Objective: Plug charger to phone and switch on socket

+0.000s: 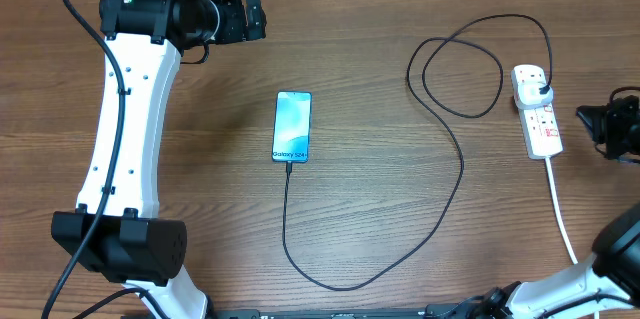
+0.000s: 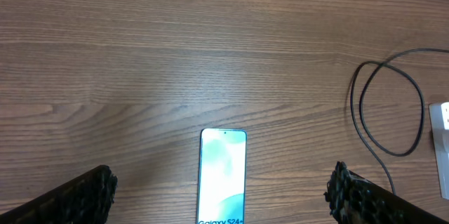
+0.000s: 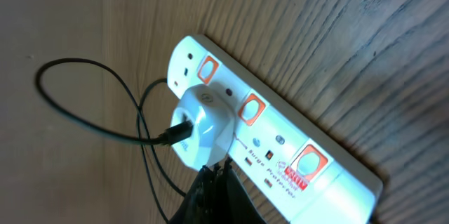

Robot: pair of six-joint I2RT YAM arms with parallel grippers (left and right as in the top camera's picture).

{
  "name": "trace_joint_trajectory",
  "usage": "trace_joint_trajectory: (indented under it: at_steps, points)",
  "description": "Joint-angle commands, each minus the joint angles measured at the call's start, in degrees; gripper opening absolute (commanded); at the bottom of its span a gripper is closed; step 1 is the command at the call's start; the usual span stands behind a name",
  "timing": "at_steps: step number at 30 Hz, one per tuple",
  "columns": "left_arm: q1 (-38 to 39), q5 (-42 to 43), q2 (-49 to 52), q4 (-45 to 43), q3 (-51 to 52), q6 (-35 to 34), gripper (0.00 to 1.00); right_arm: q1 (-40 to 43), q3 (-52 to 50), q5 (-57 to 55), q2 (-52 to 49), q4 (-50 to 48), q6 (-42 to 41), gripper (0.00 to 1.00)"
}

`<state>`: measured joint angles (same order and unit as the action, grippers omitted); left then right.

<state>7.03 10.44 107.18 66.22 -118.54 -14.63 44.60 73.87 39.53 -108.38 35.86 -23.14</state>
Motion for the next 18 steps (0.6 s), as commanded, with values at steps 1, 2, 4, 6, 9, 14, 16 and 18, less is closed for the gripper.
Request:
trace_joint_trajectory:
  at_steps: [1,2,4,6,9,14,16,18]
  points:
    - [0.1,-0.5,0.3,0.0,0.3,-0.2,0.99,0.0,1.1,3.2,-2.3,-1.4,-0.7,0.04]
    - [0.1,-0.5,0.3,0.0,0.3,-0.2,1.0,-0.1,1.1,3.4,-3.1,-1.9,-1.1,0.04]
    - [0.1,-0.5,0.3,0.0,0.3,-0.2,1.0,-0.4,1.1,3.7,-4.7,-3.1,-1.8,0.04]
    - [0.1,-0.5,0.3,0.0,0.3,-0.2,1.0,-0.8,1.1,4.2,-6.3,-4.6,-2.5,0.04]
    - [0.1,-0.5,0.3,0.0,0.3,-0.2,1.0,-1.4,1.1,4.3,-8.3,-6.1,-3.9,0.04]
    - [0.1,-0.5,0.3,0.0,0.3,-0.2,1.0,-1.9,1.1,4.3,-10.5,-8.0,-4.1,0.04]
    - [0.1,-0.5,0.3,0.0,0.3,-0.2,1.0,-2.2,1.1,4.3,-11.1,-8.8,-4.1,0.04]
    - [0.1,-0.5,0.3,0.0,0.3,-0.2,1.0,-2.4,1.1,4.3,-11.2,-9.5,-4.1,0.04]
